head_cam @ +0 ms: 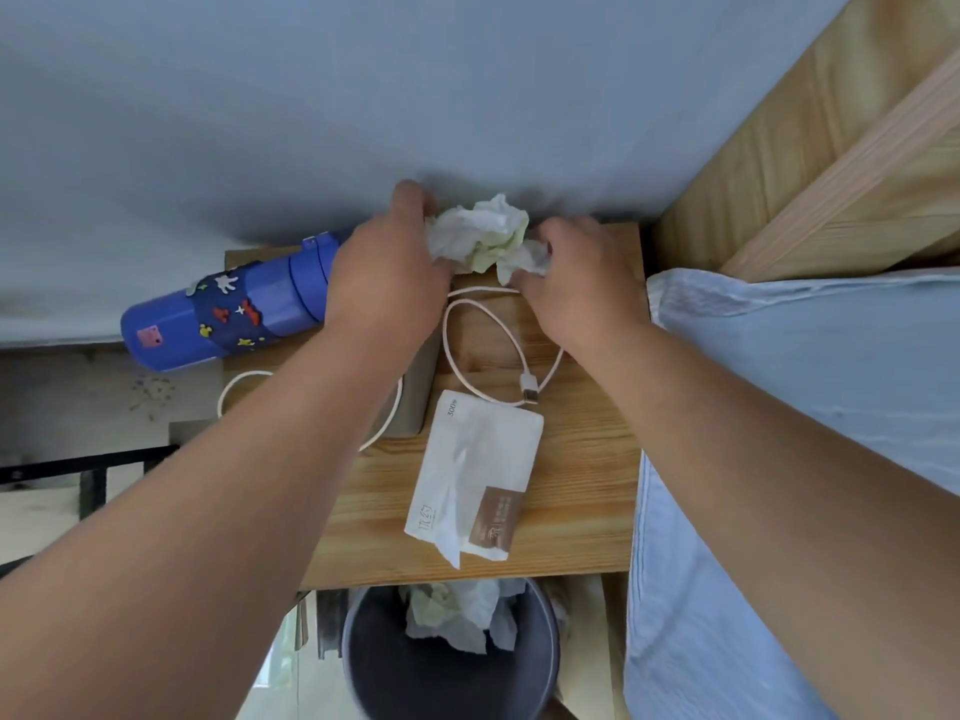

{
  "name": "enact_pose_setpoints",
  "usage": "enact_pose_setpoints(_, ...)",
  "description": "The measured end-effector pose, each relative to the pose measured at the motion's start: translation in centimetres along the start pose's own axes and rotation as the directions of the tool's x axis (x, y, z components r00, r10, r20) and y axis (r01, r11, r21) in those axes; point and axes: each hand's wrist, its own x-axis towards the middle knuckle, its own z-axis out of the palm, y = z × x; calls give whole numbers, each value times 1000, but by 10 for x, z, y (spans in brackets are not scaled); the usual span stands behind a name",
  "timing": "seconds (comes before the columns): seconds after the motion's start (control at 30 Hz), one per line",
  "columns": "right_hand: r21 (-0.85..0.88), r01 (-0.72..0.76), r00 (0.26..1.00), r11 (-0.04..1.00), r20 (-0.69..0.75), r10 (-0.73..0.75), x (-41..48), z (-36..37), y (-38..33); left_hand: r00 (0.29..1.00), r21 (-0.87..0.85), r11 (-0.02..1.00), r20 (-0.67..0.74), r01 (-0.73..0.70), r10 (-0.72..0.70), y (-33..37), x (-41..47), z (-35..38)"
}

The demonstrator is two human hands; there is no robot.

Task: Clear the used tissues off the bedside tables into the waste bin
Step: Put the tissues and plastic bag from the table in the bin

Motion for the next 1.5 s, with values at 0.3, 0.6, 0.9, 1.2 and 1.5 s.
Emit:
enact_pose_setpoints(0.3, 93, -97, 993, 991, -58, 103, -39, -40, -12, 987, -346, 931, -65, 116, -147, -10, -56, -34)
enact_pose_setpoints(0.6, 335, -10, 978, 942, -192, 78, -123, -59, -31, 948, -585, 769, 2, 259, -317, -22, -154, -59)
enact_pose_setpoints(0.9, 511, -79, 987, 856, -82, 139, -253, -25, -28, 845, -726, 498, 218, 474, -487, -54, -274, -38)
enact_pose_setpoints(1.2, 251, -266, 951, 931, 229, 209, -350, 60, -16, 785, -375, 715, 473, 590, -400, -112, -361, 48)
enact_pose_setpoints(1.5, -22, -402, 795, 915, 488, 361, -359, 141, 20, 464, -111, 626, 771, 772, -436, -158, -373, 105)
